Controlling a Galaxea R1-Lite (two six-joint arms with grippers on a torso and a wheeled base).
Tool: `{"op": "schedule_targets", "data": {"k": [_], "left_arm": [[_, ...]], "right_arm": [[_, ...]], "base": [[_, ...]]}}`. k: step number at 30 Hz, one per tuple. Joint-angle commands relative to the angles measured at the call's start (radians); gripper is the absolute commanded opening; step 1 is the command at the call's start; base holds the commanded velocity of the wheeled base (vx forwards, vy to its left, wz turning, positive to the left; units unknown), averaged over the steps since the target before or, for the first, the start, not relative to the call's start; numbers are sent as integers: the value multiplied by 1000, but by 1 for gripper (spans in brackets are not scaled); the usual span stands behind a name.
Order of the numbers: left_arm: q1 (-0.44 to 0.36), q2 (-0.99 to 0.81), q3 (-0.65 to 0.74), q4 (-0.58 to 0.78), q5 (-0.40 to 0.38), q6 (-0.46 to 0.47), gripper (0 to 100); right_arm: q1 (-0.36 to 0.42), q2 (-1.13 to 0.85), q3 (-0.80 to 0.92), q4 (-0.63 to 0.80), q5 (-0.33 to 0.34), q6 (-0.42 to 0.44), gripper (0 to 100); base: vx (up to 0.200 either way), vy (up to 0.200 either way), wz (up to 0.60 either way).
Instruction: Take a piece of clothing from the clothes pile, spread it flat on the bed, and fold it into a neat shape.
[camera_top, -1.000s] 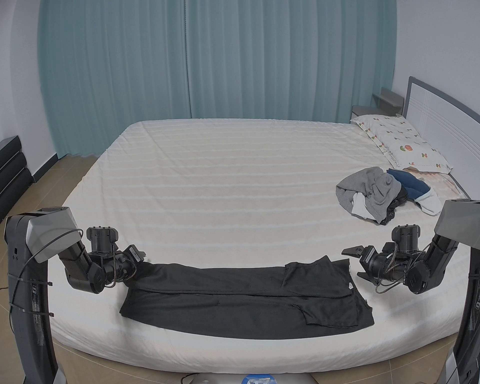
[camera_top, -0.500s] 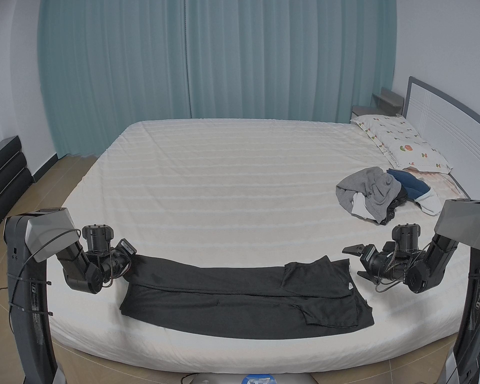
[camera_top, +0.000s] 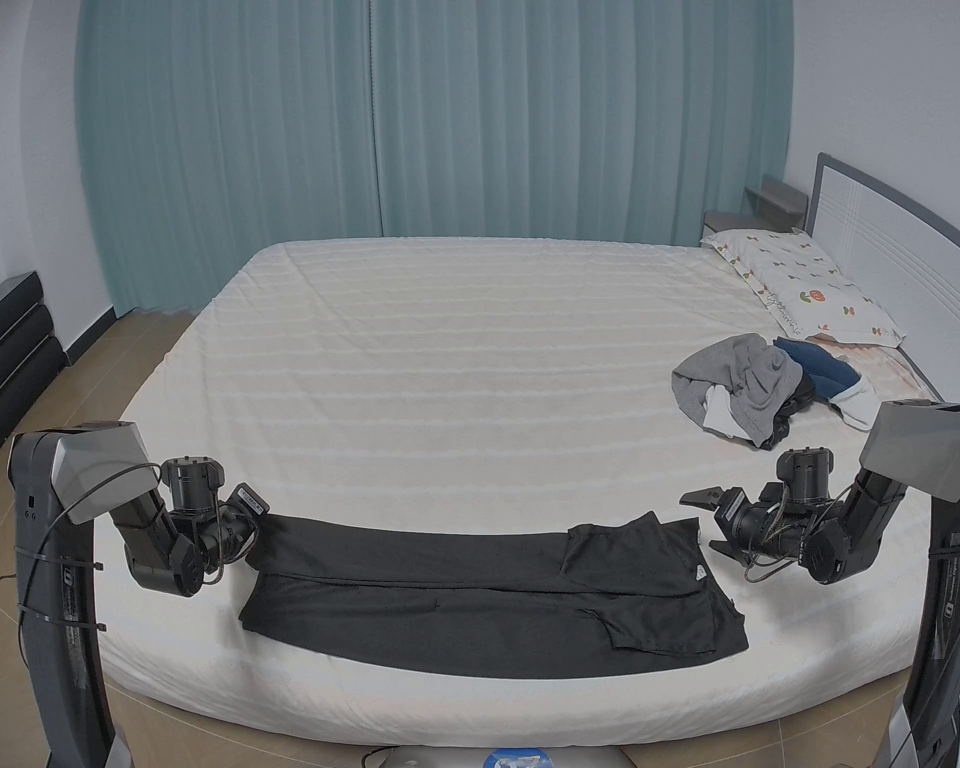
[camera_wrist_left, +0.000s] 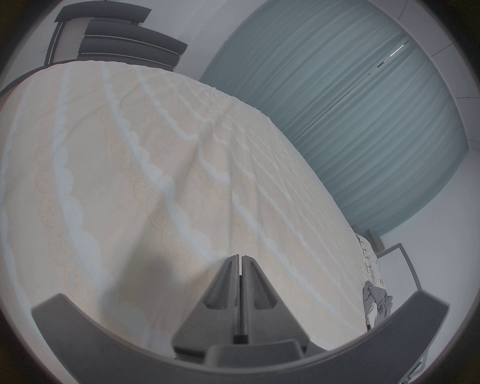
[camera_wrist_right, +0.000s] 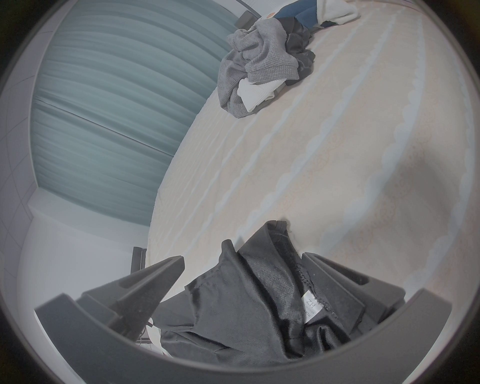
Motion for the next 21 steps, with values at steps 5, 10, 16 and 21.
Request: {"op": "schedule_targets", "data": {"k": [5,10,16,21], "left_arm": [[-1,6,7,-5,1,1,0],[-1,6,5,-5,1,1,0],[-1,6,5,-5,1,1,0],[-1,6,5,-7,1,1,0]], "right_arm": [[11,41,-26,-3,-3,0,100],[27,62,-60,-7,-9,0,100],[25,85,-88,-4,-17,0,0],[19,87,-101,-4,-37,0,0]], "base": [[0,0,0],[0,0,0],[0,0,0],[0,0,0]]}}
